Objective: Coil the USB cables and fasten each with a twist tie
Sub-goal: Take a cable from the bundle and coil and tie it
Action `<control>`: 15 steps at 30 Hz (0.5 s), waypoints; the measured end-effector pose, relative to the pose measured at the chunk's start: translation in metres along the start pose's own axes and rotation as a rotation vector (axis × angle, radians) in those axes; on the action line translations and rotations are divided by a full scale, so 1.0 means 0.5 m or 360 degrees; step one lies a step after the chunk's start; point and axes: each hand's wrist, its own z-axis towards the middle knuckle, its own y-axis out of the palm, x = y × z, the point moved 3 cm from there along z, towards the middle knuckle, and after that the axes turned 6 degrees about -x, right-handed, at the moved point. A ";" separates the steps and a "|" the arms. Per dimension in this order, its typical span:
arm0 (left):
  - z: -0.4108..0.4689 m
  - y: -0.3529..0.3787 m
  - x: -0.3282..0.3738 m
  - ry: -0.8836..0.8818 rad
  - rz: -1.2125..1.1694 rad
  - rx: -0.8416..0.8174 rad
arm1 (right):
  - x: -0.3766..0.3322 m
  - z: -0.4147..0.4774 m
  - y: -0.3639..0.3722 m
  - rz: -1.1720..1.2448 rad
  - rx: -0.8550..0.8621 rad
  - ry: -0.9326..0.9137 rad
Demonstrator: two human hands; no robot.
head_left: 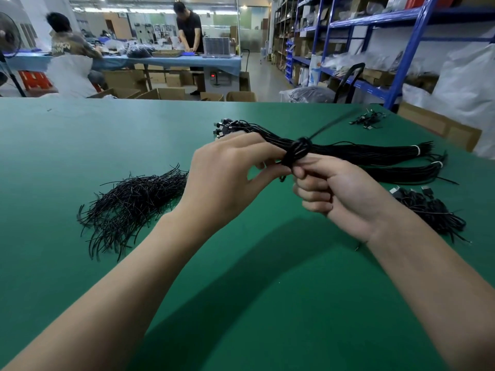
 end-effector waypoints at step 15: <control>-0.008 0.032 -0.021 -0.0956 -0.1425 -0.0462 | -0.018 0.000 -0.002 -0.1051 0.0229 -0.0379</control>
